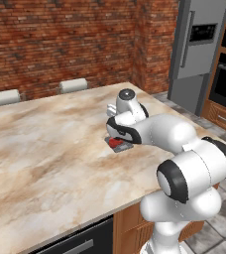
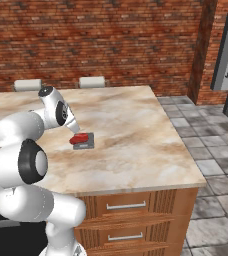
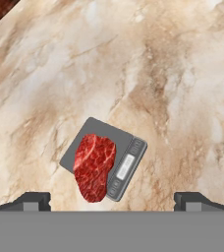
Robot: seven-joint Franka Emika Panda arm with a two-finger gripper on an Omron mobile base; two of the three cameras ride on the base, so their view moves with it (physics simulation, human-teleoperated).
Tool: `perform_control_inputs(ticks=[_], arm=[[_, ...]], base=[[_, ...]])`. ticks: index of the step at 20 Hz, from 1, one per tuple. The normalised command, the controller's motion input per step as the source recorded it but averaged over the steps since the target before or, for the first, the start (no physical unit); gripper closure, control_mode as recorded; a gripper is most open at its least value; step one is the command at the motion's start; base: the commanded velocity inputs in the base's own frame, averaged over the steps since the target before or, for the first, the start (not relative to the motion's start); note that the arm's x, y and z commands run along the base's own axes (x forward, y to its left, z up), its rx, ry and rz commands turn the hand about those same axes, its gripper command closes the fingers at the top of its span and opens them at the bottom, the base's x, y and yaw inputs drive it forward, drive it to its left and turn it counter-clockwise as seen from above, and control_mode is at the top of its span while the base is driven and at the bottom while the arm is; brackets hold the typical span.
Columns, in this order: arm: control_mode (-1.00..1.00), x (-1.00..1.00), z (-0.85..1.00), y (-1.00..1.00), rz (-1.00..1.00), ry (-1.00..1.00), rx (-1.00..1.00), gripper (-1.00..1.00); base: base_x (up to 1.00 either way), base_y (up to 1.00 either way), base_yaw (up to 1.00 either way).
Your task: Take the steak from the fridge and place it on the digital scale on the counter by the fridge. Wait a few seconds for a reading, then move it to the plate on the dining counter.
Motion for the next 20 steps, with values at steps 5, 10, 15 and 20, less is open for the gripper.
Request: perform_control_inputs(ticks=[5,10,15,20], arm=[[-1.00,0.00,0.00,0.00,0.00,0.00,0.00,-1.00],[-1.00,0.00,0.00,0.00,0.00,0.00,0.00,-1.00],[-1.00,0.00,0.00,0.00,0.00,0.00,0.00,-1.00],[-1.00,0.00,-0.11,0.00,0.00,0.03,0.00,-1.00]], base=[[0.00,0.00,0.00],[0.00,0.00,0.00],[0.00,0.00,0.00],[0.00,0.00,0.00]])
